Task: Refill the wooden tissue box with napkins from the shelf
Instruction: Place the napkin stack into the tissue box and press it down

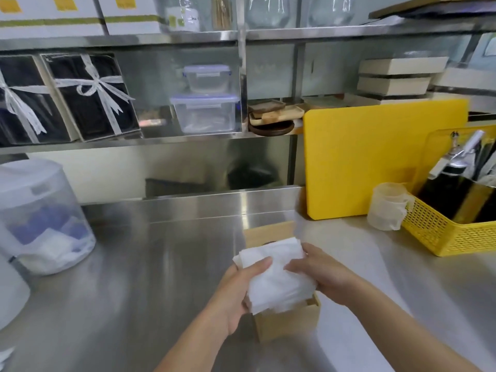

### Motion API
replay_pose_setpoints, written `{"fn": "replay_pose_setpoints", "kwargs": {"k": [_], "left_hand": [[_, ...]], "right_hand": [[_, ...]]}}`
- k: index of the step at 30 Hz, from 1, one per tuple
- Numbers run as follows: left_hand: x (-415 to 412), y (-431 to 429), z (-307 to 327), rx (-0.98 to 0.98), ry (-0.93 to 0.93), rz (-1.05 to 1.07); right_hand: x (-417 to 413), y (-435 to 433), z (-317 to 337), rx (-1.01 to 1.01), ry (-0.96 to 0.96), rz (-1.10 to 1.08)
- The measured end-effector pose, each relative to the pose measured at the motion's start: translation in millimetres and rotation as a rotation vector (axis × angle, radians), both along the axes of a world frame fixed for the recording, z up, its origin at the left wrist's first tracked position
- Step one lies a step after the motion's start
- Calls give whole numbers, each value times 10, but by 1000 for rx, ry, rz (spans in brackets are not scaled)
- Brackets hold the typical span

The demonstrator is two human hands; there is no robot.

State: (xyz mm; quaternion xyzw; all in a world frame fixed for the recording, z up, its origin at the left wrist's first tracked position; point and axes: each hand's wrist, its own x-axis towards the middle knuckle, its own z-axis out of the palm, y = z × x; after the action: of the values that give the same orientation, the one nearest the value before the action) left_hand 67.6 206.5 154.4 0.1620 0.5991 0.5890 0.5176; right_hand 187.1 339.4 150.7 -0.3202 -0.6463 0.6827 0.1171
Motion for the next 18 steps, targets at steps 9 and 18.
{"fn": "replay_pose_setpoints", "kwargs": {"k": [9, 18], "left_hand": [[70, 265, -256, -184, 70, 244], [84, 375, -197, -269, 192, 226]], "right_hand": [[14, 140, -302, 113, -93, -93], [-22, 242, -495, 213, -203, -89]]}}
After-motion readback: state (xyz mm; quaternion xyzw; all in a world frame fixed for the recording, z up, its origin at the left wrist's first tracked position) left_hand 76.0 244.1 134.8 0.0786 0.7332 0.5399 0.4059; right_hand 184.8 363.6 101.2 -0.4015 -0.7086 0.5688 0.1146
